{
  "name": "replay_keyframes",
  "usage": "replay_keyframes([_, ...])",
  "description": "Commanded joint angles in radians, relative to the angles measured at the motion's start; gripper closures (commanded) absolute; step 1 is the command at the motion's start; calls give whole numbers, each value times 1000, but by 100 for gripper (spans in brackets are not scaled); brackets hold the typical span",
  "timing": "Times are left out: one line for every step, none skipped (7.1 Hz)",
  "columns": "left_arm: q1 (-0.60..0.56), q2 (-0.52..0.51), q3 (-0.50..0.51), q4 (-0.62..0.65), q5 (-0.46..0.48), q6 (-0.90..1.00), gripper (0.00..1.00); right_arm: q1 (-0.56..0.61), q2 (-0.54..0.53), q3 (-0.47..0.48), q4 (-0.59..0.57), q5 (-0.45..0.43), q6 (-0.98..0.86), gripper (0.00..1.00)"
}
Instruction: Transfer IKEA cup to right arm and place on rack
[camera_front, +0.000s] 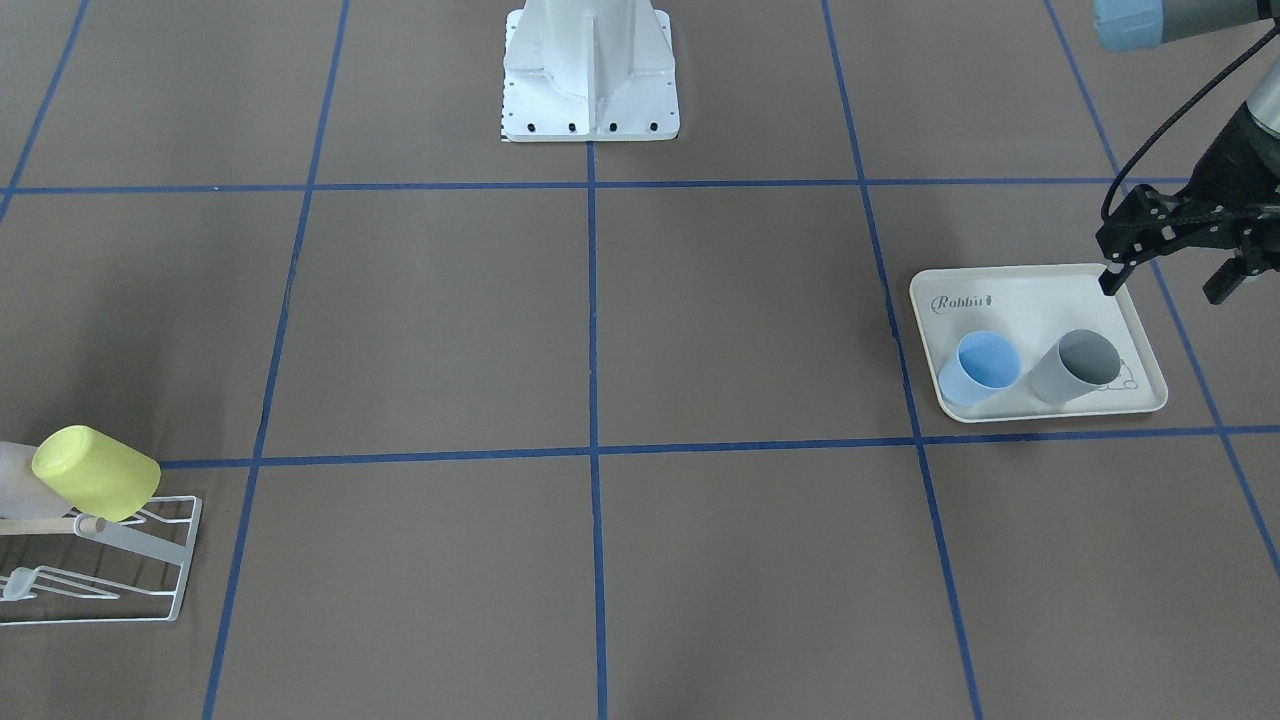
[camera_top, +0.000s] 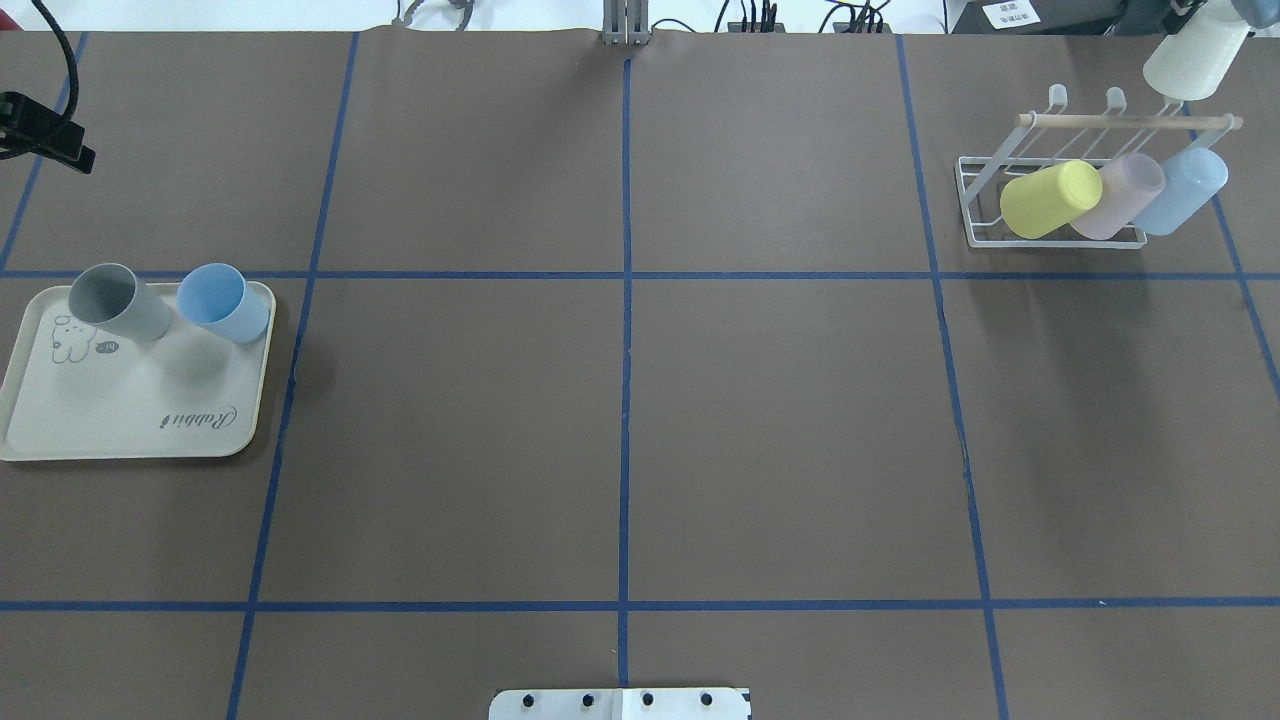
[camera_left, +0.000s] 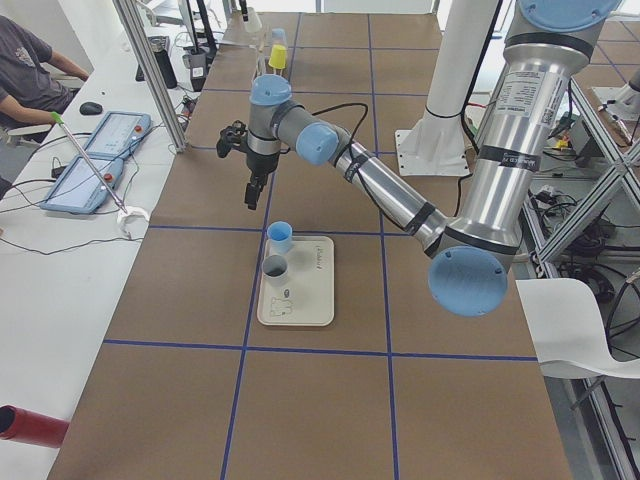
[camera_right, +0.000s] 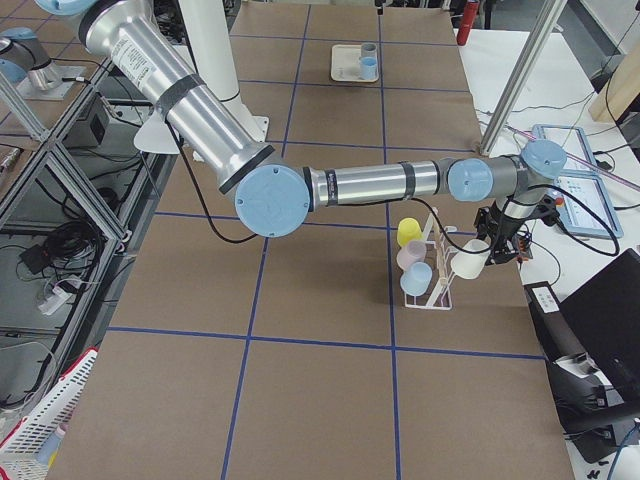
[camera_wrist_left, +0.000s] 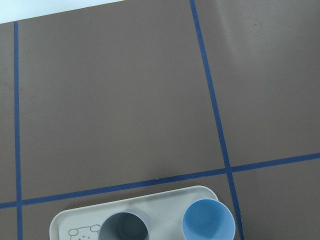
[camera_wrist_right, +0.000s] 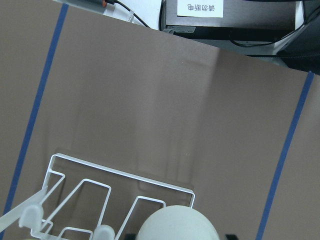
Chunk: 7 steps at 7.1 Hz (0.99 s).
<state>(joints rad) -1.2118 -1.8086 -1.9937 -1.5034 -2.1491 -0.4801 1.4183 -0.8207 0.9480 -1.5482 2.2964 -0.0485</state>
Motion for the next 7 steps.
replay_keyframes([0,0,-1,-1,0,0,0,-7,-3,-1,0,-2,-1,73])
replay_keyframes([0,0,-2,0,0,0,0,-9,-3,-8,0,-5,-1,73])
replay_keyframes([0,0,-4,0,0,0,0,-12,-3,-14,0,-9,-1,73])
replay_keyframes([0,0,-4,0,0,0,0,-16,-5,-15,0,-14,1,73])
replay_keyframes([0,0,-5,0,0,0,0,-22,-5,-27,2,-26,1,72])
replay_keyframes([0,0,-5,0,-2,-2,0,-30,-5,-29,2,-31,1,71])
replay_keyframes([0,0,-7,0,0,-2,0,-33,-6,-34,3,-31,1,70])
